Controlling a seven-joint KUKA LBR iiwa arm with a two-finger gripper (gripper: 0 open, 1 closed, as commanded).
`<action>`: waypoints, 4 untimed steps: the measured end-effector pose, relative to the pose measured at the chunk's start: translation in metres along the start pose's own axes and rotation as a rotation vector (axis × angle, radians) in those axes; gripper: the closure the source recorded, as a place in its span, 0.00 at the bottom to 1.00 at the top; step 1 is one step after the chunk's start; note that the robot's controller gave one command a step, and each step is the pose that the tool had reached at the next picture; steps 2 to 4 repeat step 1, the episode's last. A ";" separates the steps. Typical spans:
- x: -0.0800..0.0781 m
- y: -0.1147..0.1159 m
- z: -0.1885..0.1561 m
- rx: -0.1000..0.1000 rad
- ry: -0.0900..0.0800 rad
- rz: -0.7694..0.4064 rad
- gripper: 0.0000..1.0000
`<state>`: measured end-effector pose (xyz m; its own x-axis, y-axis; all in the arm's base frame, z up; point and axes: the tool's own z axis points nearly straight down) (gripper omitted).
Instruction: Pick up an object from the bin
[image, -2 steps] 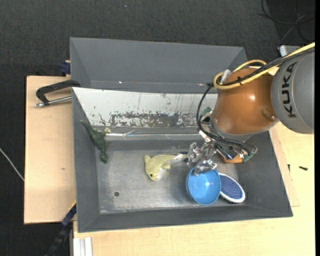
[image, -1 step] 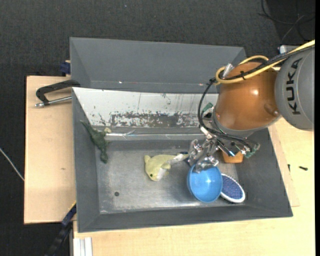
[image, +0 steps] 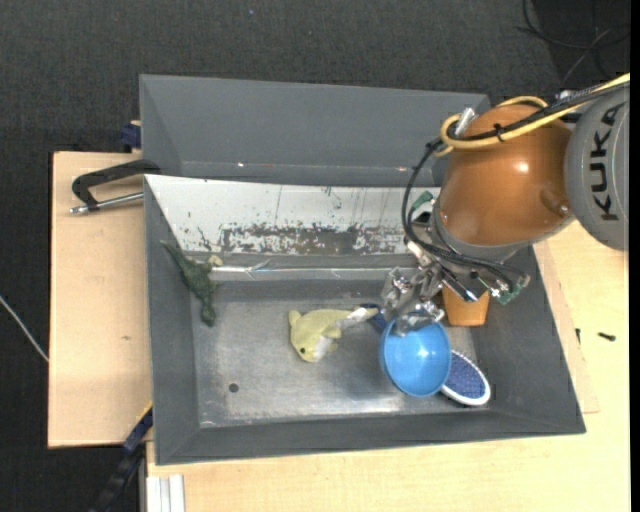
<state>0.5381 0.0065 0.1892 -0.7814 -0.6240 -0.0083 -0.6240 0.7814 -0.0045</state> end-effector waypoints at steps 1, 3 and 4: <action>-0.002 0.000 -0.006 -0.002 0.002 0.002 1.00; -0.002 0.000 -0.006 -0.002 0.002 0.002 1.00; -0.002 0.000 -0.006 -0.002 0.002 0.002 1.00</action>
Offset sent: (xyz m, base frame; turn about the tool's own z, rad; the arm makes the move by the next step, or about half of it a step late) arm 0.0000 0.0001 0.0044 0.0000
